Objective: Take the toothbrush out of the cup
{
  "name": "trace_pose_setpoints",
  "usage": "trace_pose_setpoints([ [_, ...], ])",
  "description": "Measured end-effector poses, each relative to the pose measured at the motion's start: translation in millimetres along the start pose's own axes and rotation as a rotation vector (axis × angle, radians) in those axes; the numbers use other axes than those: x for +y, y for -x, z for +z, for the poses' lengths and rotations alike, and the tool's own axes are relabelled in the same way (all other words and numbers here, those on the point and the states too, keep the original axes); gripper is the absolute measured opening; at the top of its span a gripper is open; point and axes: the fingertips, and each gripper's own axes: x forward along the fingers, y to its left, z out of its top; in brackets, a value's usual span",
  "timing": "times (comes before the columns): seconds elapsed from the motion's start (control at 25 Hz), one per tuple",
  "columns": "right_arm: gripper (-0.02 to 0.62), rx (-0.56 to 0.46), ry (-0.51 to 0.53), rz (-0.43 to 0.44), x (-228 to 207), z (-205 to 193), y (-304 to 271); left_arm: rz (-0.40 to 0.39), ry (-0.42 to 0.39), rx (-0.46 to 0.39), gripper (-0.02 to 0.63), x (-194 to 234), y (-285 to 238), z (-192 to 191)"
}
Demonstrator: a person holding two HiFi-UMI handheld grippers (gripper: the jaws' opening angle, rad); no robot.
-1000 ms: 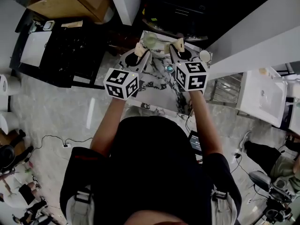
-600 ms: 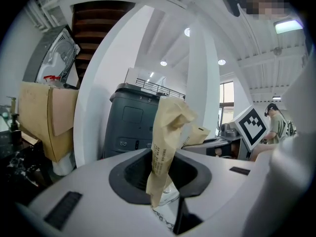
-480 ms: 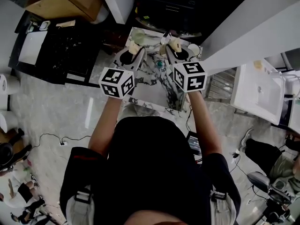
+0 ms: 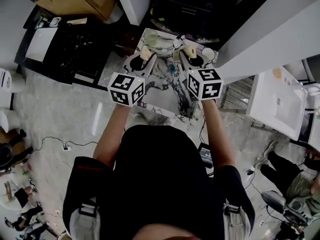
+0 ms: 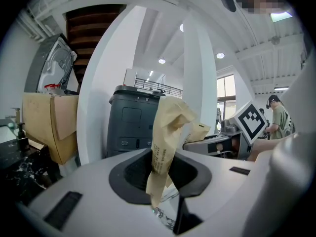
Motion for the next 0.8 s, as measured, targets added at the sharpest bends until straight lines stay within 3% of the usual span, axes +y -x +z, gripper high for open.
trace_pose_setpoints([
  [0.8, 0.074, 0.000, 0.008, -0.060, 91.2, 8.6, -8.7, -0.069, 0.000, -0.054, 0.091, 50.9, 71.4, 18.2],
])
